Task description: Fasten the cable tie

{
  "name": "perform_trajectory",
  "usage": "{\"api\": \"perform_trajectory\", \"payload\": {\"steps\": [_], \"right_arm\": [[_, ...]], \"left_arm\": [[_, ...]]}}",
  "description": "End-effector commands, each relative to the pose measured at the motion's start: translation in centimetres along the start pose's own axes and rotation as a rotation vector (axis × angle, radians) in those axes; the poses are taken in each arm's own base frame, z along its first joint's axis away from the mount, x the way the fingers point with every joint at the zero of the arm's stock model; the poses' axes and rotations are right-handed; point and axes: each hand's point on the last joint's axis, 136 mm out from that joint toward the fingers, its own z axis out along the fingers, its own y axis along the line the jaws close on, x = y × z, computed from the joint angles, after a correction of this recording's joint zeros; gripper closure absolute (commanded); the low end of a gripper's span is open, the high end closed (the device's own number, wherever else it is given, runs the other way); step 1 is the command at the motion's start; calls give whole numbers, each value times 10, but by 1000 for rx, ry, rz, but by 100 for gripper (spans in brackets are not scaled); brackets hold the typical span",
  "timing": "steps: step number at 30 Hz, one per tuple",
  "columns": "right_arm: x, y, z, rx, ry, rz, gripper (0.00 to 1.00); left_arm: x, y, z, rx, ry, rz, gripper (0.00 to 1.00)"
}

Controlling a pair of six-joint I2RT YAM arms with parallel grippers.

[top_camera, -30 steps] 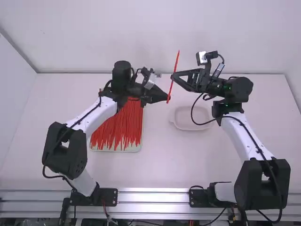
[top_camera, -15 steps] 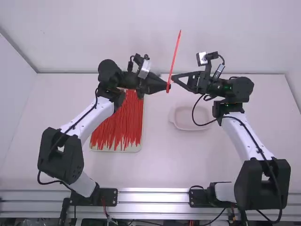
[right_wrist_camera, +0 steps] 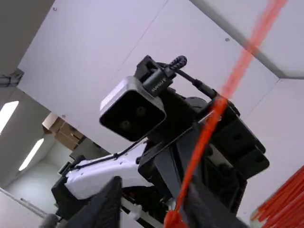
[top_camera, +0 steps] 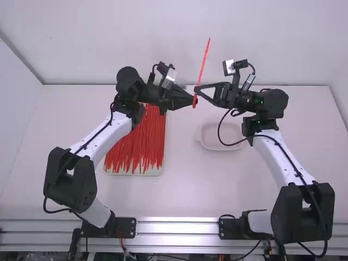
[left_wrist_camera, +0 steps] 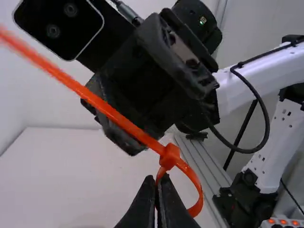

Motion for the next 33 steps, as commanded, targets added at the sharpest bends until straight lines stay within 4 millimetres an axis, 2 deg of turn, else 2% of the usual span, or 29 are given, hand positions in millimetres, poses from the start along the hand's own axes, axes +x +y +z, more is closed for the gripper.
{"api": "perform_trajectory", "payload": {"steps": [1,2,3,10,12,13,14,19,24,29,33], "right_arm": [[-6,19,2,-19,-10,-56,86],[-6,19,2,-19,-10,-56,86],[-7,19,1,-17,-10,-55,100],[-2,10,4,-1,9,-57,100],[0,4,1,14,22,-64,100],[1,2,-1,19,30,-66,100],[3,1,-2,21,43,-79,100],[5,-2,-13,30,73,-126,100],[7,-5,-28,44,104,-176,100],[-9,-14,-47,97,40,-212,100],[-22,-33,-65,169,-35,-206,100]], "left_arm": [[-14,-7,1,1,-9,61,98],[-14,-7,1,1,-9,61,98],[-15,-8,3,8,-10,68,98],[-15,-8,4,7,-11,67,97],[-15,-3,4,-20,-19,47,65],[-15,1,5,-41,-24,31,54],[-14,7,3,-69,-29,11,1],[-9,25,-13,-149,-28,-37,1],[8,43,-37,-233,-10,-192,1],[26,57,-69,-311,0,-355,1],[31,53,-85,-295,3,-410,1]]}}
